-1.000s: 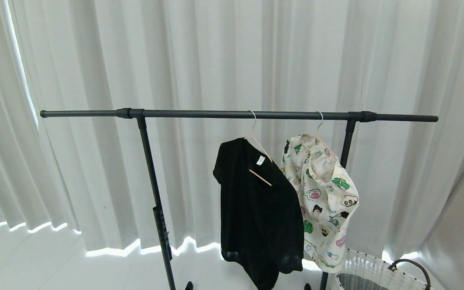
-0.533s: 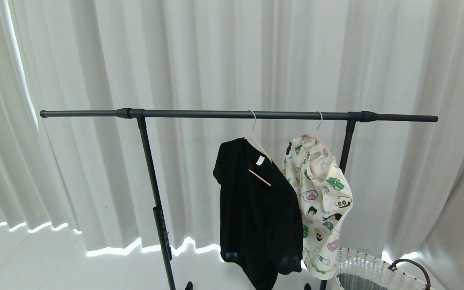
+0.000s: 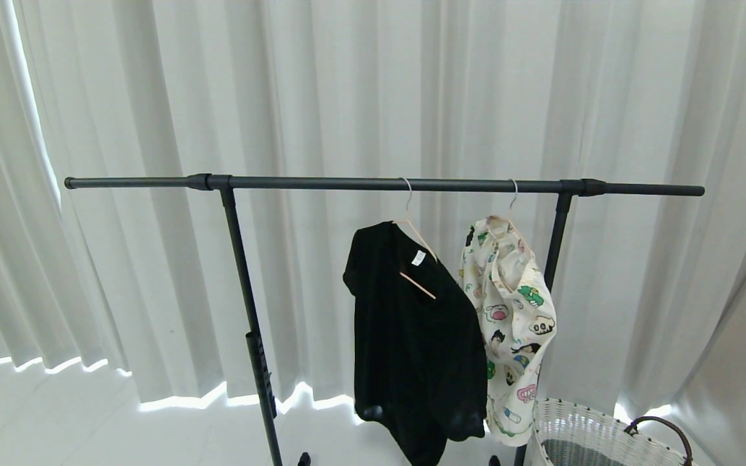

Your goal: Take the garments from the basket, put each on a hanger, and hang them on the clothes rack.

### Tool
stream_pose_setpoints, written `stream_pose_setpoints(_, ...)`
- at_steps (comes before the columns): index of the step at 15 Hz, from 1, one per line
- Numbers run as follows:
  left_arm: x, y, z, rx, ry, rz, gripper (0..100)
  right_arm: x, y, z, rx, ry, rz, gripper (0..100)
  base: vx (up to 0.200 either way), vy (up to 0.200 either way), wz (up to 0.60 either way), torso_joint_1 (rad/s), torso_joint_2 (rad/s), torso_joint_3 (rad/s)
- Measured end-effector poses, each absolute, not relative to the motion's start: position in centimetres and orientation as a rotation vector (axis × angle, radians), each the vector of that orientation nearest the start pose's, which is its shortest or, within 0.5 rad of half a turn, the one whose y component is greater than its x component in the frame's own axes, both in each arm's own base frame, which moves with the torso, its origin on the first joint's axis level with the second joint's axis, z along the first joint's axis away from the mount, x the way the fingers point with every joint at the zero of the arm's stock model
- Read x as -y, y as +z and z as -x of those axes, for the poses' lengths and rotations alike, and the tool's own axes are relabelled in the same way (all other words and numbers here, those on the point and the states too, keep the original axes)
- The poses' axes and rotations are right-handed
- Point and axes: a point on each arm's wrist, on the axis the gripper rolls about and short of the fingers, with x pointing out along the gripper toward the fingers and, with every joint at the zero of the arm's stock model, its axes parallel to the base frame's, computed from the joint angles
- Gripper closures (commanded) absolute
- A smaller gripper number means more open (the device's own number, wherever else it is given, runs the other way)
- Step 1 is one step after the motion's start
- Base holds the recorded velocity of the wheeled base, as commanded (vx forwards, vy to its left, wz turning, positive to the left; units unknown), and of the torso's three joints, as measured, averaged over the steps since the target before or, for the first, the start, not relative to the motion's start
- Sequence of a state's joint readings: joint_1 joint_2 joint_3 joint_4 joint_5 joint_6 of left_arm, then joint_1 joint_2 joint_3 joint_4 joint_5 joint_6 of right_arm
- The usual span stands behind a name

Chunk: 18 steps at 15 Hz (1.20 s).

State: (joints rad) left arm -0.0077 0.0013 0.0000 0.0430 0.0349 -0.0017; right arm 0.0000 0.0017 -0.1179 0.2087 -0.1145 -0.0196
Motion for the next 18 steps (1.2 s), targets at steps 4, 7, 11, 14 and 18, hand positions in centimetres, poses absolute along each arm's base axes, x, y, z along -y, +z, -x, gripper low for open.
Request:
stream_pose_setpoints(4,-0.1,7.1,2.3,-0.044,0.027,0.0,0,0.4,8.5,3.1,-0.069,-0.172,-0.03,0,0.0,0.0,0.0,0.0,0.0,0.0)
stream_pose_setpoints(7,-0.1,7.1,2.3,-0.044,0.027,0.001,0,0.2,8.8,2.8,0.02,-0.088,-0.076,0,0.0,0.0,0.0,0.0,0.0,0.0)
stream_pose_setpoints(11,-0.1,7.1,2.3,-0.044,0.027,0.001,0,0.2,8.3,2.3,0.06,-0.084,0.07,0,0.0,0.0,0.0,0.0,0.0,0.0)
stream_pose_setpoints(14,-0.1,7.1,2.3,-0.044,0.027,0.0,0,0.2,7.9,2.3,0.033,-0.083,-0.037,0,0.0,0.0,0.0,0.0,0.0,0.0)
stream_pose_setpoints(18,-0.1,7.1,2.3,-0.044,0.027,0.0,0,0.2,7.8,2.3,0.029,-0.082,-0.044,0,0.0,0.0,0.0,0.0,0.0,0.0)
